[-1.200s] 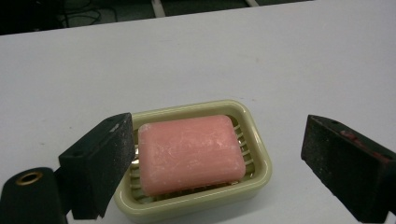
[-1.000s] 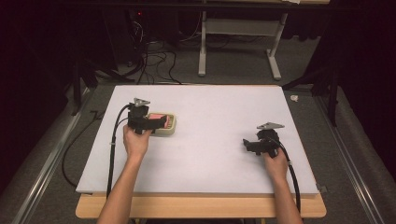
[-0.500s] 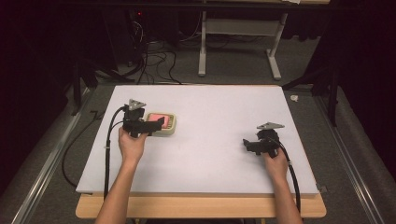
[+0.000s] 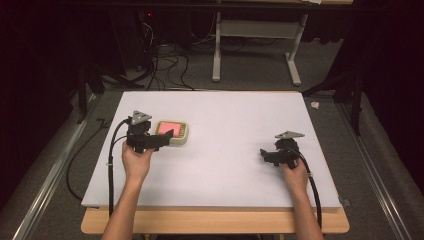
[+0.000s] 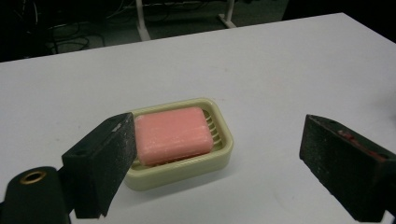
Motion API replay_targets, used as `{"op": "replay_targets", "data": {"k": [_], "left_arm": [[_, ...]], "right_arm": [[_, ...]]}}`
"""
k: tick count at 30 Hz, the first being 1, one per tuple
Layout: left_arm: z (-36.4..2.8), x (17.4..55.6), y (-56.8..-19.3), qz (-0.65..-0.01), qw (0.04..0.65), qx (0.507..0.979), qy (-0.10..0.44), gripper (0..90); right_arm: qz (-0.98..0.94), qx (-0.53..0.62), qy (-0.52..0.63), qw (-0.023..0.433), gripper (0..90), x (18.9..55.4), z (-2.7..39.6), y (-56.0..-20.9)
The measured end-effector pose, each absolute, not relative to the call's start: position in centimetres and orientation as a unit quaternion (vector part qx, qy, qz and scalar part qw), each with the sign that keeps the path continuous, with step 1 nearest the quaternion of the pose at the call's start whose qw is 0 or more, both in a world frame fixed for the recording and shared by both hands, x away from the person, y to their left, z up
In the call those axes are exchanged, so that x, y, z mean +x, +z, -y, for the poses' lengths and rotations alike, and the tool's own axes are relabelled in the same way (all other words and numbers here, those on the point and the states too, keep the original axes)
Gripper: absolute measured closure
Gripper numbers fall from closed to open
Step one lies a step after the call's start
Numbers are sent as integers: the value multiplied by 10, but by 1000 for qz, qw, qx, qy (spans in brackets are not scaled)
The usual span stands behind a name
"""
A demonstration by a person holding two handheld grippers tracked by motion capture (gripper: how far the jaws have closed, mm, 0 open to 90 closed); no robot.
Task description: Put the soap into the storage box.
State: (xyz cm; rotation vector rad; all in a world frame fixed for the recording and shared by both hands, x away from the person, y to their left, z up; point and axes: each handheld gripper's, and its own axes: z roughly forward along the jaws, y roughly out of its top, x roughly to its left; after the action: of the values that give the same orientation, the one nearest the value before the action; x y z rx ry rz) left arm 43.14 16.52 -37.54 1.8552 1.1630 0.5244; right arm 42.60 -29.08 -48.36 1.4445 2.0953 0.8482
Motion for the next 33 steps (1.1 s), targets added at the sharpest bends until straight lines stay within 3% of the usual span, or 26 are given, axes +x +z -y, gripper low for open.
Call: {"op": "replay_targets", "data": {"k": [33], "left_arm": [[-173,388,-373,-445,456,748,188,119]], "right_arm": [[-761,524,307,228,155,426,291,-484]]}}
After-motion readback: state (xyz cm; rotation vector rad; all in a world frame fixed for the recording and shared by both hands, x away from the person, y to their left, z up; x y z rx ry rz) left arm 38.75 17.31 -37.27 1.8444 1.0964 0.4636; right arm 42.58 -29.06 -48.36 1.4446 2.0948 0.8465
